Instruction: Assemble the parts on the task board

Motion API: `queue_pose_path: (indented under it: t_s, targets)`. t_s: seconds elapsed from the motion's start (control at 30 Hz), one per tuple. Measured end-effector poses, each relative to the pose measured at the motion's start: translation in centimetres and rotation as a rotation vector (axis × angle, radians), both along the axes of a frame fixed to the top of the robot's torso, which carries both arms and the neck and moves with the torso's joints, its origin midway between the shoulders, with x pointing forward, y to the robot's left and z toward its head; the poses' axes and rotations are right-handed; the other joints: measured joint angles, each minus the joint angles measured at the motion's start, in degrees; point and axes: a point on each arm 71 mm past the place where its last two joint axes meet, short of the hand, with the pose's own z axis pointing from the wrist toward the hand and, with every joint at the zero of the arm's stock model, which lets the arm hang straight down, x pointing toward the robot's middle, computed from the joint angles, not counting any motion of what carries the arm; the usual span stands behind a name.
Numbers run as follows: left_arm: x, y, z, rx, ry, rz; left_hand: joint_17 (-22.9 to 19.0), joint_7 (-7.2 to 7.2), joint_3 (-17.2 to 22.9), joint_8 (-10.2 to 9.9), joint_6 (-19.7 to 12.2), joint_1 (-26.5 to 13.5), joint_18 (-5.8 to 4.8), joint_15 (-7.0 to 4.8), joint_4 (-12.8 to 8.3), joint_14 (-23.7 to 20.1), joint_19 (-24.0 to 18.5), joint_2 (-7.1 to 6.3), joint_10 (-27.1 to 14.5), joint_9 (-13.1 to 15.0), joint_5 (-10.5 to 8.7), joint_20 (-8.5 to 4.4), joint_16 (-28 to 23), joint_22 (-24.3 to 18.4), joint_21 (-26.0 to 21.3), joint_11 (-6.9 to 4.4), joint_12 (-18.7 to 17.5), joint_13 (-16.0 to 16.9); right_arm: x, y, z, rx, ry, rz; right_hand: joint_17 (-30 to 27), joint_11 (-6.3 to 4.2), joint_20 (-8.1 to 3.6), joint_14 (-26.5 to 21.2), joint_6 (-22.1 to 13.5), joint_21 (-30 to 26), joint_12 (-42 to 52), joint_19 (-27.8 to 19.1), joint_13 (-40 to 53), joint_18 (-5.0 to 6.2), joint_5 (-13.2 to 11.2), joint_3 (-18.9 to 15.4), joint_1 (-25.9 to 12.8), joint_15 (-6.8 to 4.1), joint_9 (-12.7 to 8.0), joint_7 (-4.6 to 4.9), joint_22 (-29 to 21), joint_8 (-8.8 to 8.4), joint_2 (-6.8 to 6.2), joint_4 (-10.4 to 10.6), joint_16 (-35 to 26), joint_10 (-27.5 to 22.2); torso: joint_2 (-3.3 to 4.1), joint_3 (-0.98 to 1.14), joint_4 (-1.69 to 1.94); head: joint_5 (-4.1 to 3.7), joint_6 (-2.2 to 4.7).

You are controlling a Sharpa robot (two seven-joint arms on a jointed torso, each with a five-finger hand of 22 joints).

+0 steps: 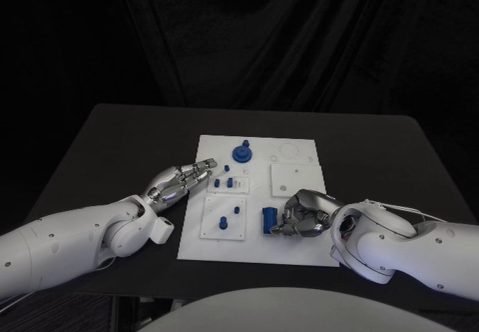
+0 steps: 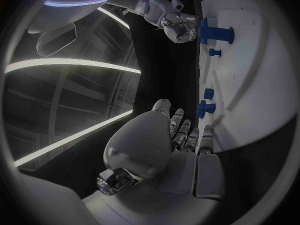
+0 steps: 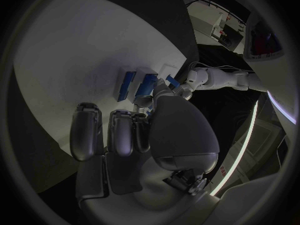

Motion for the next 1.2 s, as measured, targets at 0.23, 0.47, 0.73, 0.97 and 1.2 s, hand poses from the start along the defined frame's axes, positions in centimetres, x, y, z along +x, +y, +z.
queue_pose_path:
  t_s: [0.23, 0.47, 0.73, 0.97, 1.2]
  targets:
    - [0.0, 0.0, 0.0, 0.0, 0.0, 0.0, 0.0, 0.0, 0.0, 0.0, 0.0, 0.0, 0.0, 0.0, 0.0, 0.0, 0.0, 0.0, 0.0, 0.0, 0.0, 0.0, 0.0, 0.0, 0.0, 0.0, 0.0, 0.0, 0.0, 0.1, -0.4, -0.012, 0.009, 0.008, 0.0, 0.0, 0.0, 0.0, 0.0, 0.0, 0.0, 0.0, 0.0, 0.0, 0.0, 0.0, 0.4, 0.0, 0.1, 0.0, 0.0, 0.0, 0.38, 0.0, 0.0, 0.0, -0.03, 0.02, -0.04, 0.13, 0.0]
    - [0.0, 0.0, 0.0, 0.001, 0.0, 0.0, -0.1, 0.0, 0.0, 0.0, 0.0, 0.0, 0.0, 0.0, 0.0, 0.0, 0.0, 0.0, 0.0, 0.0, 0.0, 0.0, 0.0, 0.0, 0.0, 0.0, 0.0, 0.0, -0.1, 0.2, -0.5, -0.014, 0.009, 0.012, 0.0, 0.0, 0.0, 0.0, -0.1, 0.0, 0.0, 0.0, 0.0, 0.0, 0.0, 0.2, 1.0, 0.0, 0.1, 0.11, 0.0, -0.06, 0.97, -0.2, 0.0, 0.0, -0.03, 0.09, -0.07, 0.03, 0.0]
    - [0.0, 0.0, 0.0, 0.001, 0.0, 0.001, 0.0, 0.0, 0.2, 0.0, 0.0, 0.0, 0.0, 0.0, -0.2, 0.0, 0.0, 0.0, -0.2, 0.0, 0.0, 0.0, 0.0, 0.0, 0.0, 0.2, 0.0, 0.0, -0.1, 0.0, -0.5, -0.015, 0.008, 0.01, 0.0, 0.0, 0.0, 0.0, -0.1, 0.2, 0.0, 0.0, 0.0, -0.01, 0.0, 0.2, 1.3, 0.0, 0.1, 0.12, 0.0, -0.06, 0.66, -0.2, 0.0, 0.0, -0.03, 0.12, -0.11, 0.31, 0.0]
    - [0.0, 0.1, 0.0, 0.001, 0.0, 0.002, 0.0, 0.0, 0.2, 0.0, 0.0, 0.0, 0.0, 0.0, -0.2, 0.0, 0.0, 0.0, -0.2, 0.0, 0.0, 0.0, 0.0, 0.0, 0.0, 0.21, 0.0, 0.0, -0.5, -0.2, -0.2, -0.007, 0.006, 0.011, 0.0, 0.0, 0.0, 0.0, -0.2, 0.2, 0.0, 0.0, 0.0, -0.01, 0.0, -1.4, 0.6, 0.01, 0.1, 0.2, 0.0, -0.08, 0.0, 0.4, 0.0, 0.0, -0.04, 0.09, -0.14, 0.52, 0.0]
    - [-0.3, 0.3, 0.0, 0.0, 0.001, 0.005, 0.0, 0.21, 0.4, 0.0, 0.2, 0.3, 0.0, 0.0, -0.4, 0.0, 0.0, -0.3, 0.0, 0.0, 0.23, 0.0, 0.0, 0.0, 0.0, 0.38, 0.0, 0.0, -1.3, -1.1, 0.6, 0.015, -0.005, 0.005, 0.0, 0.0, 0.0, 0.0, -0.2, 0.5, 0.0, 0.0, 0.0, -0.01, 0.0, -4.4, -0.4, 0.0, 0.0, 0.19, 0.0, -0.38, -1.43, 0.6, 0.0, 0.0, -0.07, 0.09, -0.13, 0.48, 0.0]
